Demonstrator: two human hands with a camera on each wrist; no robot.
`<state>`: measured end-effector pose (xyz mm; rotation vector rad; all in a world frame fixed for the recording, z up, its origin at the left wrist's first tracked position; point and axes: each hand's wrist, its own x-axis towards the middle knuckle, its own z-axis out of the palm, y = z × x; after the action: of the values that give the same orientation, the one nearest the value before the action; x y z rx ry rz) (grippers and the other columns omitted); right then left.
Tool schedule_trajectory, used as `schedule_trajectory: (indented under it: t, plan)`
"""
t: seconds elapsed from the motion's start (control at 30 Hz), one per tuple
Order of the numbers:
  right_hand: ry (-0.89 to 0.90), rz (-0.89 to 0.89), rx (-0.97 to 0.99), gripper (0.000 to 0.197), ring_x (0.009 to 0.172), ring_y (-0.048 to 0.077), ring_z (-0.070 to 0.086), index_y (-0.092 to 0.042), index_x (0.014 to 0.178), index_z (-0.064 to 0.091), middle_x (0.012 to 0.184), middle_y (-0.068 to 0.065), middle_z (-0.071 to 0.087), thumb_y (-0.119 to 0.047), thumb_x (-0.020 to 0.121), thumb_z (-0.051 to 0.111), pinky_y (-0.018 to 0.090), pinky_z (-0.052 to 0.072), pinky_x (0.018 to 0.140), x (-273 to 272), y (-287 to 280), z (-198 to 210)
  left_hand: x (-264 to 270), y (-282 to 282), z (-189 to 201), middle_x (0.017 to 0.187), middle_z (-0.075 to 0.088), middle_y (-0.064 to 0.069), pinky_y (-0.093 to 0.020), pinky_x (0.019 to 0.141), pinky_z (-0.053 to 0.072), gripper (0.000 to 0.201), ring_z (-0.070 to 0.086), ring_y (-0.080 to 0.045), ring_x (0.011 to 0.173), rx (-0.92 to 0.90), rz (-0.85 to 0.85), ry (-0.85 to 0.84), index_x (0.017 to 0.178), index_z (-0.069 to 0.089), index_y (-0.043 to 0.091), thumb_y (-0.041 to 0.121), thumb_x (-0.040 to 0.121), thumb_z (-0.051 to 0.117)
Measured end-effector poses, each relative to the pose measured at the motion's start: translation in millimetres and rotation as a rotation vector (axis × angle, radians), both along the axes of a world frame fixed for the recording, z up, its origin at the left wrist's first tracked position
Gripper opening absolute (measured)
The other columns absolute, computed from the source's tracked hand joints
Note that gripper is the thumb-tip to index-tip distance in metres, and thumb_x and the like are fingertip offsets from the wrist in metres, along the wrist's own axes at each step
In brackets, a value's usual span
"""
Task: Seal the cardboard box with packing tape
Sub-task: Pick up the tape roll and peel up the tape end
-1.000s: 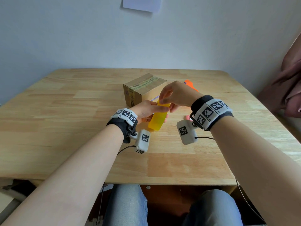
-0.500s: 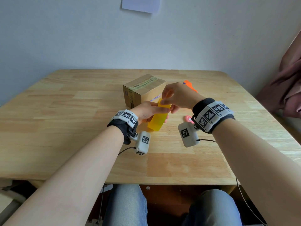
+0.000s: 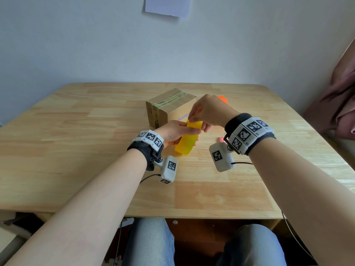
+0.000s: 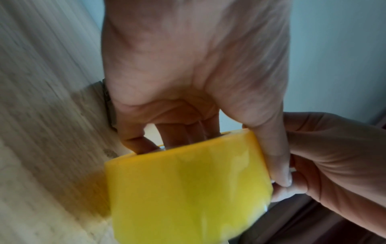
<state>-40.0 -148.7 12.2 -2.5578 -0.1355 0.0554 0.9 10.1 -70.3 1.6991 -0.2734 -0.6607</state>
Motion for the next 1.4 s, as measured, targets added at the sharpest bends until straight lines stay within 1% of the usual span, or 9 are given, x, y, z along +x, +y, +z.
schedule_trajectory:
  t: [0.13, 0.47, 0.63, 0.77, 0.9, 0.97, 1.1, 1.23, 1.4]
  plan:
    - [0.013, -0.003, -0.030, 0.004, 0.057, 0.023, 0.076, -0.019, 0.092, 0.075, 0.074, 0.010, 0.077, -0.019, 0.094, 0.071, 0.029, 0.063, 0.055, 2, 4, -1, 0, 2, 0, 0.106, 0.082, -0.010, -0.031, 0.076, 0.061, 0.040, 0.079, -0.022, 0.089, -0.006, 0.005, 0.005, 0.119, 0.074, 0.010, 0.030, 0.086, 0.084]
    - [-0.036, 0.020, -0.191, 0.013, 0.061, 0.022, 0.076, -0.020, 0.104, 0.070, 0.077, 0.010, 0.076, -0.027, 0.101, 0.059, 0.033, 0.064, 0.059, 11, 10, -11, -2, 5, 0, 0.100, 0.082, -0.007, -0.026, 0.065, 0.061, 0.031, 0.080, -0.018, 0.082, -0.029, 0.027, 0.011, 0.115, 0.074, 0.012, 0.028, 0.089, 0.081]
    - [-0.068, 0.104, -0.306, 0.019, 0.063, 0.020, 0.075, -0.019, 0.111, 0.067, 0.113, 0.002, 0.063, -0.030, 0.104, 0.052, 0.045, 0.063, 0.069, 11, 9, -13, -2, 7, -1, 0.100, 0.082, -0.007, -0.029, 0.070, 0.061, 0.030, 0.079, -0.021, 0.087, -0.024, 0.007, 0.016, 0.115, 0.074, 0.013, 0.028, 0.089, 0.081]
    - [-0.066, 0.147, -0.318, 0.023, 0.066, 0.017, 0.076, -0.019, 0.114, 0.066, 0.119, -0.002, 0.056, -0.032, 0.105, 0.049, 0.046, 0.057, 0.080, 6, 2, -11, -1, 6, 0, 0.099, 0.082, -0.007, -0.030, 0.072, 0.061, 0.030, 0.079, -0.022, 0.086, -0.030, 0.007, 0.017, 0.114, 0.074, 0.012, 0.026, 0.088, 0.081]
    - [-0.090, 0.119, -0.127, 0.014, 0.058, 0.019, 0.074, -0.021, 0.112, 0.065, 0.117, -0.008, 0.068, -0.028, 0.102, 0.058, 0.034, 0.058, 0.063, 2, -9, -14, -1, 5, -2, 0.100, 0.083, -0.009, -0.032, 0.074, 0.061, 0.030, 0.080, -0.023, 0.086, -0.045, 0.023, 0.019, 0.111, 0.072, 0.012, 0.027, 0.087, 0.082]
    - [-0.096, 0.117, -0.035, 0.019, 0.054, 0.019, 0.073, -0.023, 0.118, 0.065, 0.114, -0.013, 0.069, -0.024, 0.098, 0.065, 0.031, 0.057, 0.056, 1, -12, -14, -2, 7, -3, 0.098, 0.083, -0.009, -0.031, 0.075, 0.061, 0.027, 0.079, -0.024, 0.085, -0.061, 0.030, 0.027, 0.109, 0.072, 0.012, 0.026, 0.088, 0.082]
    - [-0.130, 0.084, -0.072, 0.012, 0.055, 0.018, 0.073, -0.026, 0.105, 0.076, 0.090, -0.024, 0.066, -0.024, 0.096, 0.069, 0.018, 0.047, 0.045, 2, -7, -17, -3, 8, -4, 0.096, 0.082, -0.009, -0.038, 0.088, 0.060, 0.027, 0.079, -0.026, 0.086, -0.075, 0.033, 0.020, 0.108, 0.073, 0.011, 0.026, 0.088, 0.082]
    - [-0.189, 0.087, -0.111, 0.011, 0.054, 0.017, 0.071, -0.029, 0.094, 0.074, 0.092, -0.022, 0.064, -0.026, 0.097, 0.064, 0.024, 0.047, 0.050, 3, 0, -20, -5, 8, -4, 0.093, 0.082, -0.008, -0.041, 0.091, 0.059, 0.026, 0.078, -0.027, 0.085, -0.078, 0.046, 0.007, 0.107, 0.073, 0.009, 0.027, 0.090, 0.080]
    - [-0.217, 0.087, -0.231, 0.019, 0.071, 0.015, 0.060, -0.025, 0.107, 0.070, 0.119, -0.006, 0.063, -0.029, 0.103, 0.052, 0.031, 0.044, 0.064, 5, 2, -23, -8, 10, -2, 0.098, 0.082, -0.011, -0.051, 0.099, 0.056, 0.033, 0.076, -0.031, 0.093, -0.083, 0.045, -0.008, 0.111, 0.073, 0.007, 0.033, 0.092, 0.077]
